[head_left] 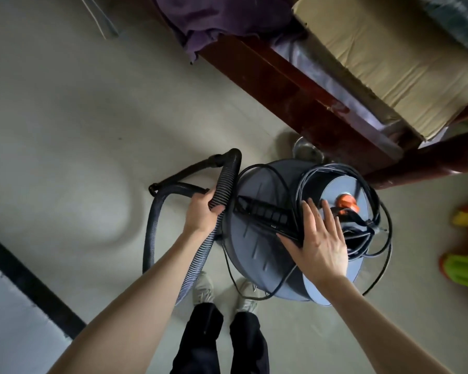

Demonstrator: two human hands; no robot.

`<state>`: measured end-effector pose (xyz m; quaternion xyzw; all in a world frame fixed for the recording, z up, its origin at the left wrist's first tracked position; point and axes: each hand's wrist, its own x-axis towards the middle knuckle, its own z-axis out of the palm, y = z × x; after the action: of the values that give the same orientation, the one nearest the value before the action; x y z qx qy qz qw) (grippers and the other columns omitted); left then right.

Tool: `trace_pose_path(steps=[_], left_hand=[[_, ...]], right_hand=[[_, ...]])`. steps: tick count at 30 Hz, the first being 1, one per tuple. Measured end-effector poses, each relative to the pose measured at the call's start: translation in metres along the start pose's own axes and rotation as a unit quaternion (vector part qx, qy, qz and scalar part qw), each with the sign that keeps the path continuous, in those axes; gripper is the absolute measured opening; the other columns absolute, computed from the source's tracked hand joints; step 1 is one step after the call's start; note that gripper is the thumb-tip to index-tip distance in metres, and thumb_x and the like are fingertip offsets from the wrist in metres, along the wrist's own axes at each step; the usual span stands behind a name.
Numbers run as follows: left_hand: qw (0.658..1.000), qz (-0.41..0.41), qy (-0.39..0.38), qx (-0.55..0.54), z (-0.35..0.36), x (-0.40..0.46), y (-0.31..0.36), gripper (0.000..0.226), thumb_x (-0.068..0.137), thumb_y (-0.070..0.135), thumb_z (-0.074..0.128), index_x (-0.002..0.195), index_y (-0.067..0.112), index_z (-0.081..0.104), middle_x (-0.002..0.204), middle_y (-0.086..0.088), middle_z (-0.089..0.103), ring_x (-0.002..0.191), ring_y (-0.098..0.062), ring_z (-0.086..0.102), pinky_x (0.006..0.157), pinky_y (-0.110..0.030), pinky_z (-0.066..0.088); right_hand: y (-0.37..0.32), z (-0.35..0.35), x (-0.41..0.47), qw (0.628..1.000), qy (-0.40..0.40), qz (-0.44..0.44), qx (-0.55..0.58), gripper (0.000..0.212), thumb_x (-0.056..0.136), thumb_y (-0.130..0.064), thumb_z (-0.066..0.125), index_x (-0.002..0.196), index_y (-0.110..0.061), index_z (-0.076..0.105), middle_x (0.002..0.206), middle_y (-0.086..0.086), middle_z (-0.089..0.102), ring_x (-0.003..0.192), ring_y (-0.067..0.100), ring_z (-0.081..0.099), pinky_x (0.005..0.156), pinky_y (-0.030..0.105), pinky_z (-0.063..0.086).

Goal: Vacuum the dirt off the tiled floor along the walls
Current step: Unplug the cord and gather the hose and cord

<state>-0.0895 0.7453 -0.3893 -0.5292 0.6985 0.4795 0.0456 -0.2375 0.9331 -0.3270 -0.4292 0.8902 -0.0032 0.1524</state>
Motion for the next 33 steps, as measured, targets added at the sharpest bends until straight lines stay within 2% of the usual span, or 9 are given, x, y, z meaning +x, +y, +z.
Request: trace_pose_path(steps=[4, 8, 12, 14, 17, 18, 20, 27, 33], left_hand=[[1.0, 0.015, 0.005, -0.002, 0.004, 0.001, -0.01, 0.059, 0.09, 0.011, 0.062, 0.144, 0.016, 0.039, 0.12, -0.021, 0.05, 0.108, -0.032, 0.057, 0.103, -0.03, 0.037], [0.998, 0.002, 0.02, 0.059, 0.01, 0.005, -0.013, 0.058, 0.094, 0.013, 0.056, 0.146, 0.023, 0.034, 0.114, -0.016, 0.046, 0.102, -0.031, 0.056, 0.087, -0.019, 0.034], [0.996, 0.006, 0.025, 0.091, 0.013, 0.011, -0.01, 0.063, 0.093, 0.004, 0.053, 0.147, 0.027, 0.031, 0.117, -0.015, 0.046, 0.069, -0.007, 0.05, 0.076, -0.01, 0.033], [0.996, 0.004, 0.019, 0.088, 0.012, 0.018, -0.008, 0.066, 0.092, 0.0, 0.053, 0.148, 0.027, 0.03, 0.118, -0.016, 0.046, 0.064, -0.002, 0.043, 0.082, -0.013, 0.038], [0.997, -0.001, -0.009, 0.081, 0.008, 0.03, -0.005, 0.068, 0.09, -0.001, 0.055, 0.148, 0.024, 0.029, 0.133, -0.016, 0.046, 0.097, -0.02, 0.059, 0.1, -0.023, 0.038], [0.997, 0.006, -0.016, 0.075, 0.007, 0.034, -0.003, 0.069, 0.089, -0.001, 0.057, 0.148, 0.022, 0.03, 0.14, -0.014, 0.045, 0.115, -0.026, 0.055, 0.105, -0.029, 0.036], [0.998, 0.021, -0.01, 0.05, 0.005, 0.039, -0.003, 0.069, 0.086, -0.003, 0.059, 0.146, 0.02, 0.034, 0.143, -0.009, 0.044, 0.128, -0.028, 0.045, 0.106, -0.032, 0.035], [0.999, 0.012, -0.034, 0.01, 0.002, 0.043, -0.019, 0.065, 0.092, 0.01, 0.059, 0.146, 0.035, 0.031, 0.124, -0.007, 0.062, 0.111, -0.025, 0.058, 0.085, -0.018, 0.038], [0.999, -0.009, -0.032, -0.003, 0.02, 0.019, -0.03, 0.067, 0.095, 0.022, 0.056, 0.151, 0.026, 0.019, 0.127, -0.015, 0.06, 0.112, -0.031, 0.057, 0.08, -0.02, 0.035]], right_hand=[[-0.001, 0.001, 0.001, 1.0, 0.004, 0.004, -0.008, 0.082, 0.085, -0.052, 0.067, 0.143, 0.001, 0.044, 0.147, 0.016, 0.048, 0.144, 0.038, 0.029, 0.114, 0.056, 0.03], [-0.002, 0.002, 0.002, 1.0, 0.01, 0.005, -0.015, 0.081, 0.083, -0.05, 0.069, 0.141, 0.002, 0.045, 0.143, 0.016, 0.052, 0.142, 0.039, 0.032, 0.112, 0.057, 0.033], [-0.005, 0.002, 0.004, 1.0, 0.017, 0.01, -0.011, 0.082, 0.084, -0.051, 0.069, 0.141, 0.002, 0.046, 0.141, 0.016, 0.054, 0.142, 0.04, 0.032, 0.112, 0.057, 0.032], [-0.008, 0.002, 0.006, 1.0, 0.008, 0.013, -0.008, 0.082, 0.086, -0.054, 0.064, 0.143, 0.001, 0.043, 0.143, 0.015, 0.052, 0.144, 0.038, 0.029, 0.114, 0.055, 0.029], [-0.01, -0.001, 0.009, 1.0, 0.0, 0.013, -0.003, 0.083, 0.087, -0.058, 0.058, 0.145, 0.0, 0.041, 0.145, 0.014, 0.05, 0.145, 0.038, 0.026, 0.115, 0.055, 0.028], [-0.01, -0.002, 0.011, 1.0, -0.003, 0.01, -0.003, 0.083, 0.087, -0.059, 0.057, 0.145, -0.001, 0.041, 0.146, 0.014, 0.048, 0.146, 0.038, 0.025, 0.115, 0.056, 0.028], [-0.011, -0.003, 0.014, 1.0, -0.012, 0.005, -0.004, 0.085, 0.088, -0.061, 0.054, 0.148, -0.003, 0.038, 0.151, 0.014, 0.042, 0.147, 0.036, 0.022, 0.117, 0.055, 0.025], [-0.008, 0.002, 0.016, 0.999, -0.024, 0.002, -0.026, 0.082, 0.092, -0.055, 0.054, 0.154, -0.01, 0.024, 0.162, 0.015, 0.015, 0.15, 0.034, 0.01, 0.119, 0.05, 0.014], [0.011, 0.002, 0.001, 0.999, -0.039, -0.009, -0.03, 0.078, 0.097, -0.043, 0.053, 0.157, -0.016, 0.011, 0.163, 0.018, 0.0, 0.151, 0.033, 0.003, 0.121, 0.043, 0.007]])
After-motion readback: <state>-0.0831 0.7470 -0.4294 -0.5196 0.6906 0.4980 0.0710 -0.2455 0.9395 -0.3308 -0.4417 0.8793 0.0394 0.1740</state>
